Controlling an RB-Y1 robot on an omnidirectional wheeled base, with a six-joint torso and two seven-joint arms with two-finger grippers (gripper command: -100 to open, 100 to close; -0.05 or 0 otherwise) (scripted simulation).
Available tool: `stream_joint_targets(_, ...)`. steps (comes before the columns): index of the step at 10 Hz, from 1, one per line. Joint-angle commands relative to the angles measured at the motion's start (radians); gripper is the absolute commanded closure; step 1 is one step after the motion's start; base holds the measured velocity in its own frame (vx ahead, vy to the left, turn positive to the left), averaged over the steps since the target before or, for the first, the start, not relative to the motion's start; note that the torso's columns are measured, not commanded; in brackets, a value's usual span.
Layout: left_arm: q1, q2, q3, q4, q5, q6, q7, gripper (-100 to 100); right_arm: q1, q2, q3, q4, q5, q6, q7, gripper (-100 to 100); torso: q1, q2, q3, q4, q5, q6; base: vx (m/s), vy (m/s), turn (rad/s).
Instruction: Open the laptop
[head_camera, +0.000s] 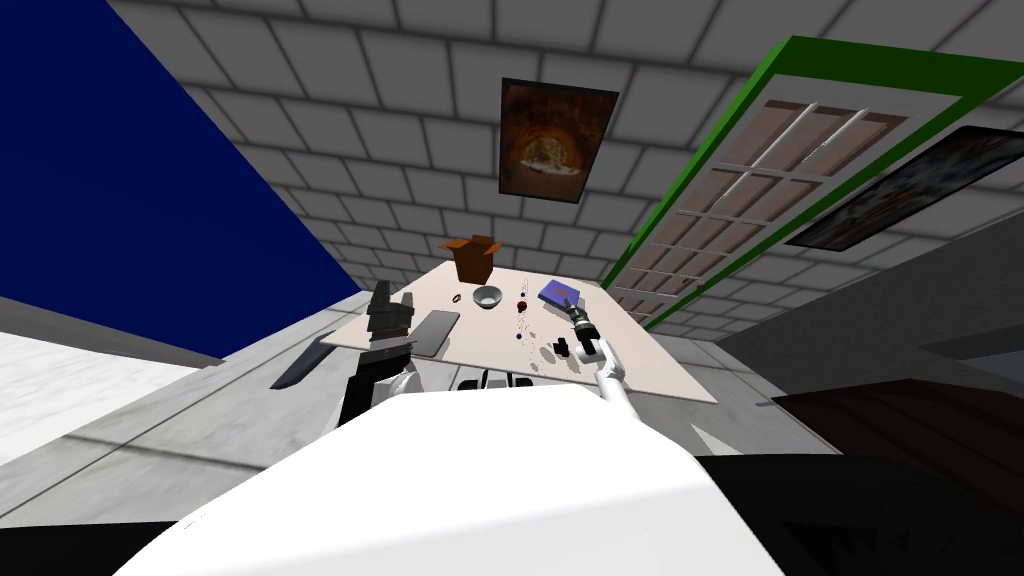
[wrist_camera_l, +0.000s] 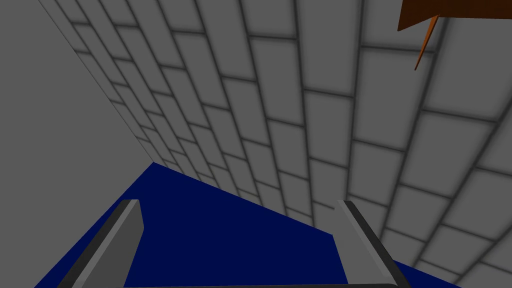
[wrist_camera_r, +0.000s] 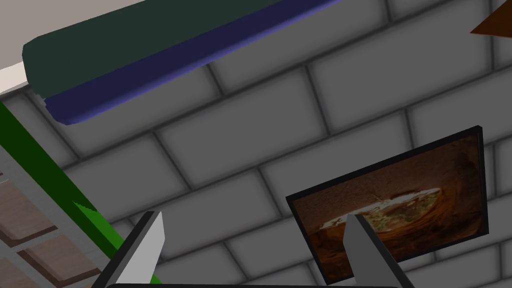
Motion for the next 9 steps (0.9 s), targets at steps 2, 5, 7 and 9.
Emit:
stream_joint_targets(2,0.0,0.0,0.0,0.0,0.0,0.0,0.0,0,0.045,-0.014,0.032,-0.066,-0.002,0.023,-0.003,-100,0.004,0.0,0.003,-0.001,0.001,0.0,0.0,0.038,-0.108)
stream_joint_targets(5,0.0,0.0,0.0,0.0,0.0,0.0,0.0,0,0.089,-0.028,0.065,-0.139,-0.005,0.046,-0.006,-100,0.007,-0.001,0.004,0.0,0.001,0.001,0.007,0.012,-0.077)
stream_joint_targets(7,0.0,0.0,0.0,0.0,0.0,0.0,0.0,0,0.089,-0.028,0.065,-0.145,-0.005,0.046,-0.006,-100,0.003,-0.001,-0.002,0.0,0.0,-0.001,0.0,-0.003,0.007)
stream_joint_targets(9,0.0,0.0,0.0,0.0,0.0,0.0,0.0,0,0.089,-0.028,0.065,-0.145,-0.005,0.046,-0.006,-100,0.002,0.0,0.001,0.0,0.0,0.0,-0.004,-0.007,0.015)
